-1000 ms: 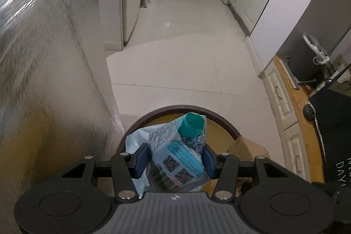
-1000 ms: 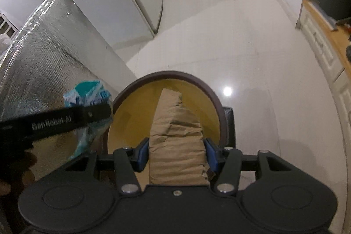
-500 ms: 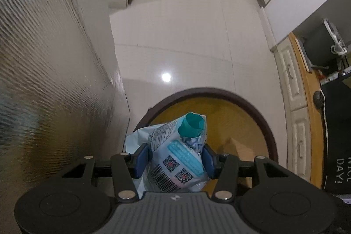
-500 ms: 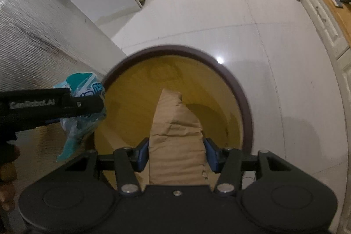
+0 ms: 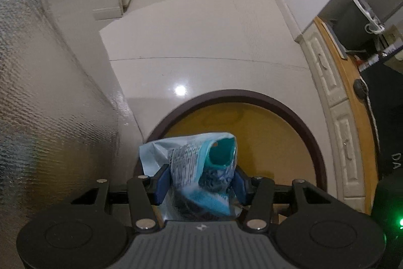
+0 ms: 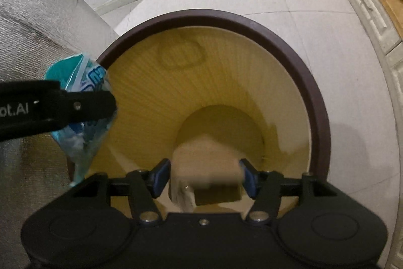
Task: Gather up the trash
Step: 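Open both tools to drop the bags into the bin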
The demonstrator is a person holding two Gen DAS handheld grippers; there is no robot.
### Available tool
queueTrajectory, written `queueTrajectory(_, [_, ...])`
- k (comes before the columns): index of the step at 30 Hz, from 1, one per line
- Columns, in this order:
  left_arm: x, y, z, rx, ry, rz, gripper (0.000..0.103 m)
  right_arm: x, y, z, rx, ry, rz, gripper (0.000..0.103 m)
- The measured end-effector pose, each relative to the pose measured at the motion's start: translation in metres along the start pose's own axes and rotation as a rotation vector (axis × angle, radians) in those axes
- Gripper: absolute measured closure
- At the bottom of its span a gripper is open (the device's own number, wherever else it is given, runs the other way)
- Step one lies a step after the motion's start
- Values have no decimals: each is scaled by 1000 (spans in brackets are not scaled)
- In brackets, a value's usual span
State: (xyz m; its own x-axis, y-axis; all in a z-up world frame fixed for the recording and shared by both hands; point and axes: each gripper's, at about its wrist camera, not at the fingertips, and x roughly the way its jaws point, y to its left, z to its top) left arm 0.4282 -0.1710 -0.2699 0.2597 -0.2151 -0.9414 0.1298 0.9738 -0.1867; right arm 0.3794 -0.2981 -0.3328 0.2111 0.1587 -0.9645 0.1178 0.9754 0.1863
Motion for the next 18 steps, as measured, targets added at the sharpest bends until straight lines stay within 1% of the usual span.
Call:
queueTrajectory(2, [-1, -2, -1, -4, 16, -41, 51, -1, 0, -1, -7, 3, -9, 42])
queueTrajectory(4, [0, -4, -3, 2, 32, -64, 51, -4, 0, -4, -25, 7, -14, 38])
queueTrajectory(8, [7, -5, -7, 10, 60, -62, 51, -15, -6, -5, -43, 4, -26, 37])
queueTrajectory(10, [11, -4, -7, 2, 73, -69, 51, -21, -8, -5, -45, 4, -19, 34])
queueTrajectory(12, [13, -4, -8, 1, 76, -70, 51, -26, -6, -6, -60, -1, -22, 26])
queueTrajectory(14, [15, -3, -8, 0, 76, -70, 51, -31, -6, -7, -77, -1, -18, 23])
queueTrajectory(18, [18, -2, -10, -8, 81, -67, 51, -36, -3, -11, -97, -6, -16, 12])
